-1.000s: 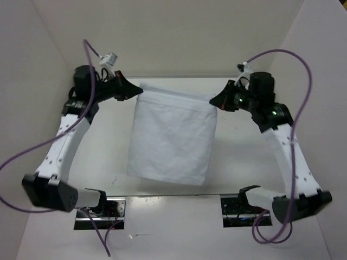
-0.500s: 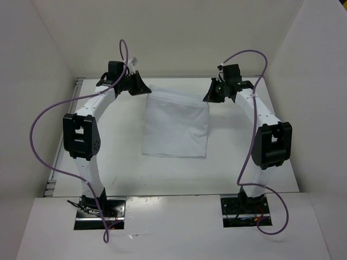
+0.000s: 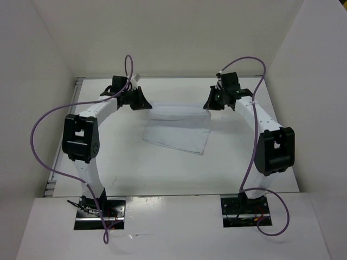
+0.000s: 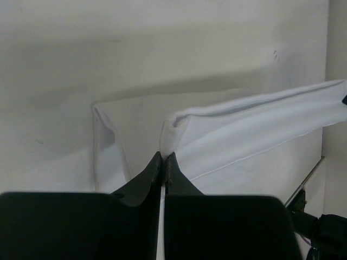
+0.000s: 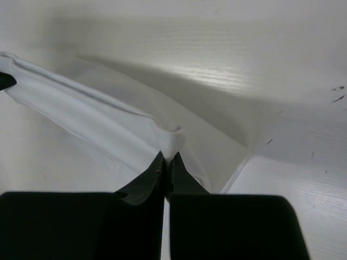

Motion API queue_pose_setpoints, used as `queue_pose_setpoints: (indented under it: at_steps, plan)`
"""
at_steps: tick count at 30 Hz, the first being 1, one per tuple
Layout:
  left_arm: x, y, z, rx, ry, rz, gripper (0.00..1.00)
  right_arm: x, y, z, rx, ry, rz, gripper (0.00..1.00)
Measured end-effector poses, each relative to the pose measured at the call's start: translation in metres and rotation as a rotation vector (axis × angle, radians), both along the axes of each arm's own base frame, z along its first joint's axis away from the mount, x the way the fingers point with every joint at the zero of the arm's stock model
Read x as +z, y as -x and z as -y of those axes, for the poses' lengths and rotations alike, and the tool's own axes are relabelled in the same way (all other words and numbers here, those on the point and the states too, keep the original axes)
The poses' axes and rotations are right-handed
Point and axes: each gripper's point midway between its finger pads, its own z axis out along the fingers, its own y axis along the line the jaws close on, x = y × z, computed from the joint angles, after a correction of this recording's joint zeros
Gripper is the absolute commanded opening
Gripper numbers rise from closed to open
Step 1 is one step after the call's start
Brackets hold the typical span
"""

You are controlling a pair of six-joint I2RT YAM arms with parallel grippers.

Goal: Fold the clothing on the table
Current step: Fold the skirt

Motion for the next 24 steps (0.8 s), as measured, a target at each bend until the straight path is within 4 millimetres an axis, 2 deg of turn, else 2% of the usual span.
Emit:
queue_pose_setpoints:
  at_steps: [4,15,24]
  plan:
    - [-0.022,0.014,0.0,-0.003,-0.007,-0.056,0.0,-0.021,0.013,0.002,-0.003,0.021,-0.05,0.0]
    - [-0.013,0.015,-0.001,0.0,-0.006,-0.024,0.0,-0.041,0.032,0.003,-0.001,0.032,-0.101,0.0]
    - [-0.035,0.03,0.0,0.004,-0.015,-0.083,0.0,-0.056,0.047,-0.003,0.018,0.034,-0.149,0.0]
